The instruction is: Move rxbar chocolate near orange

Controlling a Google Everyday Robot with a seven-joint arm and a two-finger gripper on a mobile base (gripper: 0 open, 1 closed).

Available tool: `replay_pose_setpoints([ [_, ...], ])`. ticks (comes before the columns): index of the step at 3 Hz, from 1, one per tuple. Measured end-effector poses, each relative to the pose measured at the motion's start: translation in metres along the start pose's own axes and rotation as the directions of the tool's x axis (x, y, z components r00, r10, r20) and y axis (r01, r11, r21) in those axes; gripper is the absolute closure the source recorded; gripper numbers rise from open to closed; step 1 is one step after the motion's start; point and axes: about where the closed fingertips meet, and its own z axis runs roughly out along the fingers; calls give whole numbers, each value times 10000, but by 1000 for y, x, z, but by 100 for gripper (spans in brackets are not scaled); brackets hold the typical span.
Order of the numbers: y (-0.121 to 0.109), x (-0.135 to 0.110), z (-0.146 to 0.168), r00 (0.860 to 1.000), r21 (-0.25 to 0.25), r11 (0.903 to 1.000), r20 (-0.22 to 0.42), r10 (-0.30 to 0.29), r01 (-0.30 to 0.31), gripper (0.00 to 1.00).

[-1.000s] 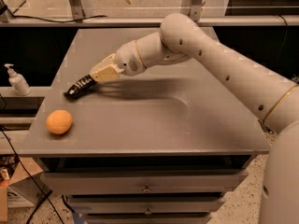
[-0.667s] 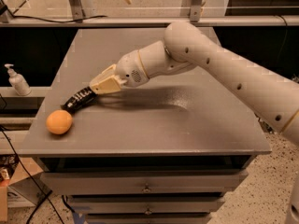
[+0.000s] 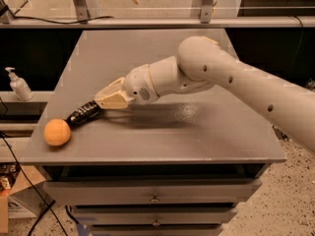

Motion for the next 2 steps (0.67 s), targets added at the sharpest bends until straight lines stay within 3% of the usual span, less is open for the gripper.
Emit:
replay_pose_setpoints([
  [1, -18, -8, 2, 9981, 1011, 9948, 585, -185, 125, 37],
  [2, -23, -11, 3, 9975, 1229, 9923, 670, -217, 133, 13],
])
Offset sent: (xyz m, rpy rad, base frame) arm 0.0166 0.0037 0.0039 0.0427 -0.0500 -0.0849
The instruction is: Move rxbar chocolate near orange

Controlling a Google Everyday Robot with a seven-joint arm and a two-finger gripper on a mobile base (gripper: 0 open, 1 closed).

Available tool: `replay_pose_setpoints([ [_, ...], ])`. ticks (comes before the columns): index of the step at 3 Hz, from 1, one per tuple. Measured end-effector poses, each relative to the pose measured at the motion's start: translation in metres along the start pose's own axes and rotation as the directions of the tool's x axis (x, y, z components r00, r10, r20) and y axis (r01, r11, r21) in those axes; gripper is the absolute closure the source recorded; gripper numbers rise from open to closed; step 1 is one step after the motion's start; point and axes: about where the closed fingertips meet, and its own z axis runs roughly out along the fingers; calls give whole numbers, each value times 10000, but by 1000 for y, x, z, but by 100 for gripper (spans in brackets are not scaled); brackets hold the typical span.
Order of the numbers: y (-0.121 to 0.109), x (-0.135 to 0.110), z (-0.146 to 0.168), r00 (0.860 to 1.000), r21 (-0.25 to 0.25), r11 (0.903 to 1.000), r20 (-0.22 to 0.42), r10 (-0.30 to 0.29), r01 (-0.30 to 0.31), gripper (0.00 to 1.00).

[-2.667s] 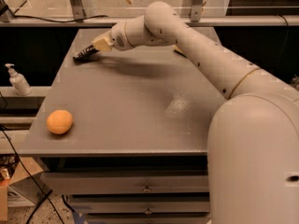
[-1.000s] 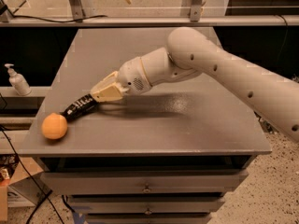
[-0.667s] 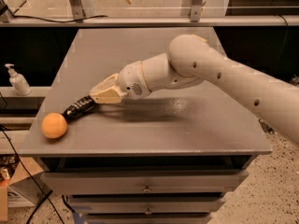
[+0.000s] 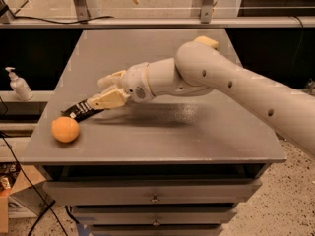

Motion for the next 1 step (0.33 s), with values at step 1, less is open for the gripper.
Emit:
replay_pose_setpoints([
  [1, 1, -1, 1, 10000, -23, 10000, 2, -11, 11, 0],
])
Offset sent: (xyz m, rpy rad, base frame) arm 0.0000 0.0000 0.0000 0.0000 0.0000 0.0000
